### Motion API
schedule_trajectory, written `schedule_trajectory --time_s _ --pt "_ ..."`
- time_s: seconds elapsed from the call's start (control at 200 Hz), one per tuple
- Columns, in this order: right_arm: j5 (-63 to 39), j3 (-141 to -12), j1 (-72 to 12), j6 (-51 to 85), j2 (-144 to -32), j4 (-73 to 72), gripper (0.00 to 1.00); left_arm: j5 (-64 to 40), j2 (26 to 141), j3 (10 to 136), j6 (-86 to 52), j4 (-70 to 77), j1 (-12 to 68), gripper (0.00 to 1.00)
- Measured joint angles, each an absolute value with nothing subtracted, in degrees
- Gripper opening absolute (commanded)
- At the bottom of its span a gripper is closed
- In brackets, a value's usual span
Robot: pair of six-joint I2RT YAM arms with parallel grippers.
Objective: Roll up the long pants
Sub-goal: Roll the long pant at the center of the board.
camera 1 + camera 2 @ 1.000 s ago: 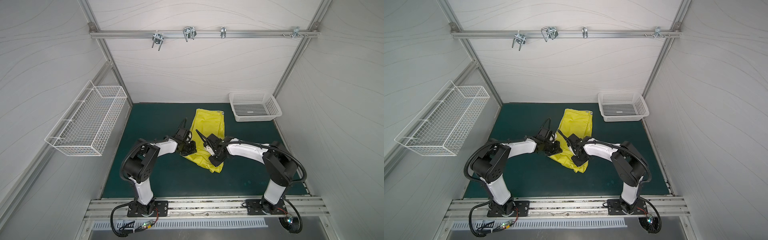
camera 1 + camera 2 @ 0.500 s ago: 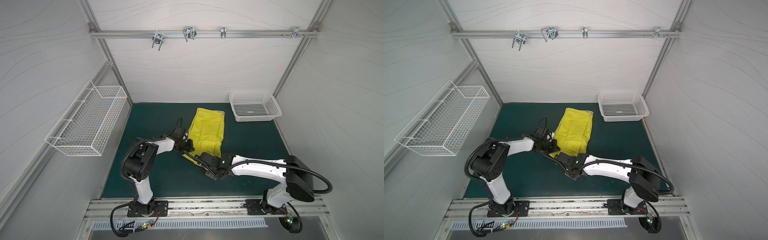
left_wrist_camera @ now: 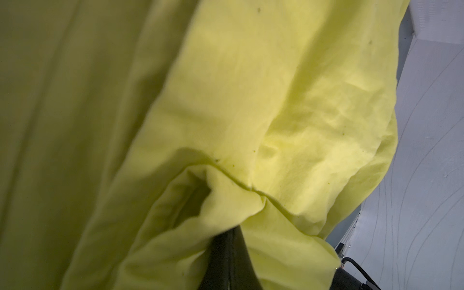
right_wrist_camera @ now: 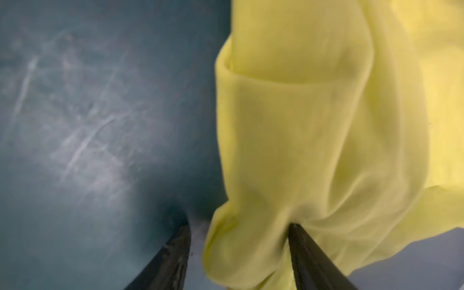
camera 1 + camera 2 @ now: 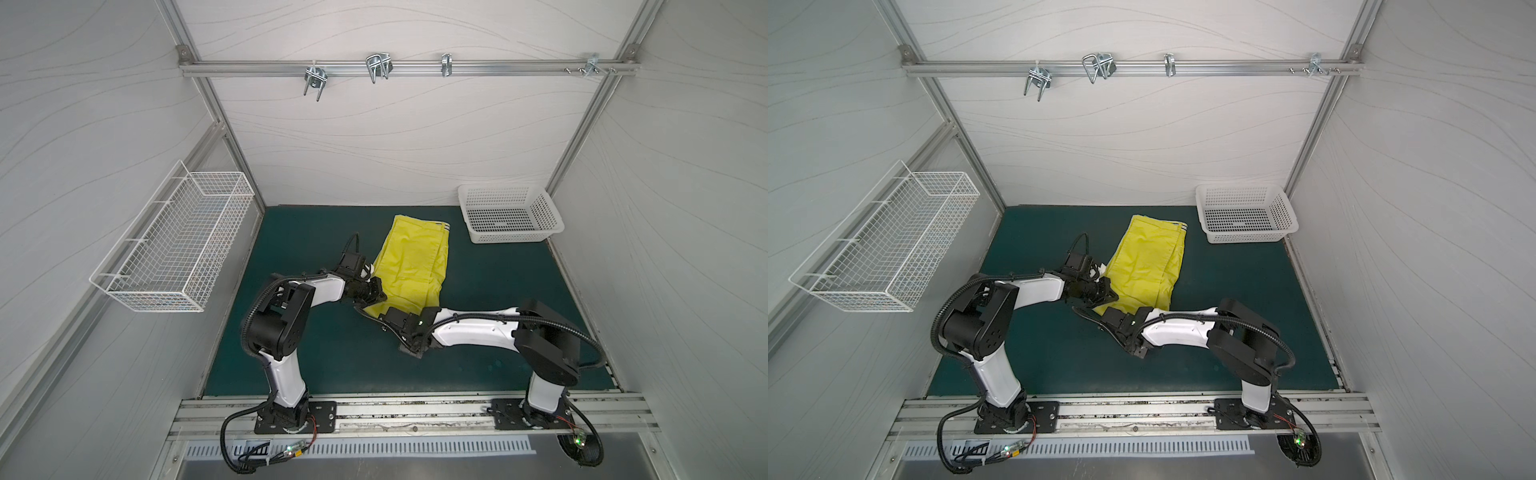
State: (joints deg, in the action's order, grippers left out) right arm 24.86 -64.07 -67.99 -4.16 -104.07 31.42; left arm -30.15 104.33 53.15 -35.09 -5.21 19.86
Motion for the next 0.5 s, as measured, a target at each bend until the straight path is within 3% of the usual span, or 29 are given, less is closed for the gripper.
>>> schedule_trajectory --time_s 0.115,0.315,0.5 --pt "25.0 -64.8 -65.5 -4.6 -105.0 29.5 0.53 -30.4 104.3 52.8 -35.1 -4.5 19.7 0.0" --pt "23.6 -67.8 -60.9 -6.3 -108.0 27.8 0.0 -30.2 104.2 52.8 -34.9 -3.9 19.2 0.0" --pt "17.5 -67.9 -56.7 -6.5 -107.1 26.2 0.0 -30.4 101.3 50.4 -35.4 -4.7 18.8 0.0"
